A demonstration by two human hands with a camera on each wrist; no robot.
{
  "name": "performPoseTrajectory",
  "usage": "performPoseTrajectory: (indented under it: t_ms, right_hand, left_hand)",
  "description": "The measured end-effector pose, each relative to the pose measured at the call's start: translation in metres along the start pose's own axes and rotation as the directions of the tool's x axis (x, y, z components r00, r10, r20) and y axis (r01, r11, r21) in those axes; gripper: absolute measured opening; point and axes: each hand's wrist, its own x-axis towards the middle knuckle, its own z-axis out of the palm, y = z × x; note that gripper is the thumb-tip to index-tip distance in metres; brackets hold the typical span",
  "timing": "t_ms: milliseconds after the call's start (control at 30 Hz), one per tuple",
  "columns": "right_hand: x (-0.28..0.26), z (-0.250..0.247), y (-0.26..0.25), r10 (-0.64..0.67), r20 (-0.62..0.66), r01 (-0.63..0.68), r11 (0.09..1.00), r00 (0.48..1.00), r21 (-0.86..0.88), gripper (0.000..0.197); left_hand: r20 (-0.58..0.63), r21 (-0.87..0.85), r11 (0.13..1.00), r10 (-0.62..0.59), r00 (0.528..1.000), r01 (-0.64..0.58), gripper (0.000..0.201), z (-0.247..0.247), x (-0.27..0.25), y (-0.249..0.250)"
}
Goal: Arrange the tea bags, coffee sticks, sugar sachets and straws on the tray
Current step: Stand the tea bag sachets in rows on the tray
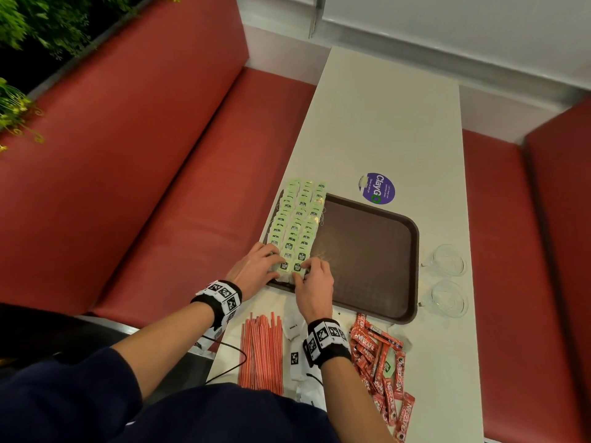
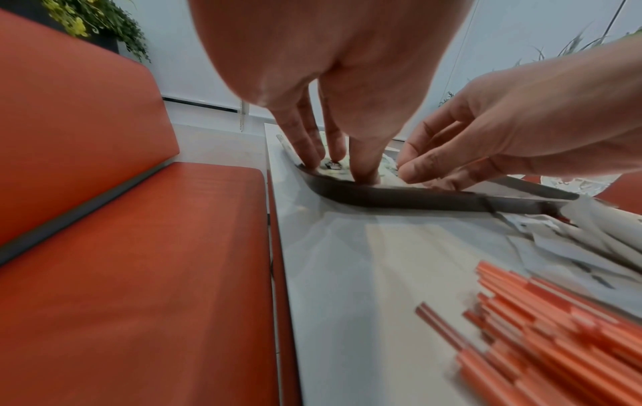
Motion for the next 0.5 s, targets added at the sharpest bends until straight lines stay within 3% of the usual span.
performPoseTrajectory:
  t_ms: [267,500]
  right_hand:
    - [-0.001,-0.029,-0.005,-0.005,-0.024,0.006,0.999,1.0,0.048,0.018]
    - [-0.041,-0.129,0.014,0.101,-0.22,-0.016,0.933,0.97,0.36,0.003]
  left_hand:
    - [-0.045,-0.021,1.0,0.017,0.999,-0.018,0.036,-0.015,-0.007,0.017]
    - [-0.116,-0.336,0.941,-0.006,0.993,-0.034,0.015,-0.028,-0.045,0.056]
